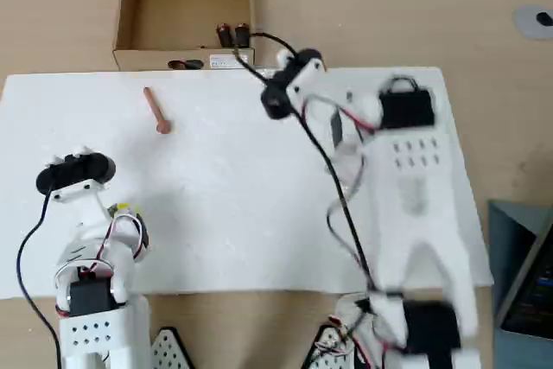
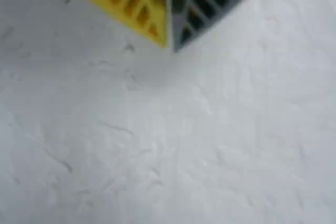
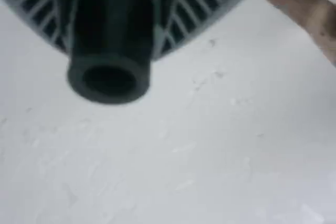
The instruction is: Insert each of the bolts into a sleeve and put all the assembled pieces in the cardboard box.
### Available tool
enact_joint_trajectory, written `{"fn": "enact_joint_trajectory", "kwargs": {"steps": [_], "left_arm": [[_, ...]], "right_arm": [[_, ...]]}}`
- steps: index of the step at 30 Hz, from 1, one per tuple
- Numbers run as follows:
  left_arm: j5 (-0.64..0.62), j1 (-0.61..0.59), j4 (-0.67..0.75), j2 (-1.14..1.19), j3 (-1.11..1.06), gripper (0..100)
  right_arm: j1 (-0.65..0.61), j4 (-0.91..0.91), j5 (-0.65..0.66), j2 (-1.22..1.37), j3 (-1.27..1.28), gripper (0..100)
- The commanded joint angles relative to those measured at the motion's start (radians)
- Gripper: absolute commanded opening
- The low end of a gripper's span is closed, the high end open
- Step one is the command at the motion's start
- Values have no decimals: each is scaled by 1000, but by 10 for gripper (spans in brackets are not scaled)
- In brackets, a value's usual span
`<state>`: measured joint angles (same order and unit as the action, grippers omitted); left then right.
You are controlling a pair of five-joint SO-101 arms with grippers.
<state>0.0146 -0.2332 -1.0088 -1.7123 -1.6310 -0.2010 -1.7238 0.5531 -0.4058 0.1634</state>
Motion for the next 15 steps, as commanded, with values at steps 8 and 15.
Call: {"fn": "enact_joint_trajectory", "kwargs": {"steps": [8,15], "left_arm": [[-6,0,-190,27,334,5],[-8,0,-215,332,612,6]], "right_arm": [[28,104,-252,-475,460,10],[148,207,-327,-696,573,10]]}}
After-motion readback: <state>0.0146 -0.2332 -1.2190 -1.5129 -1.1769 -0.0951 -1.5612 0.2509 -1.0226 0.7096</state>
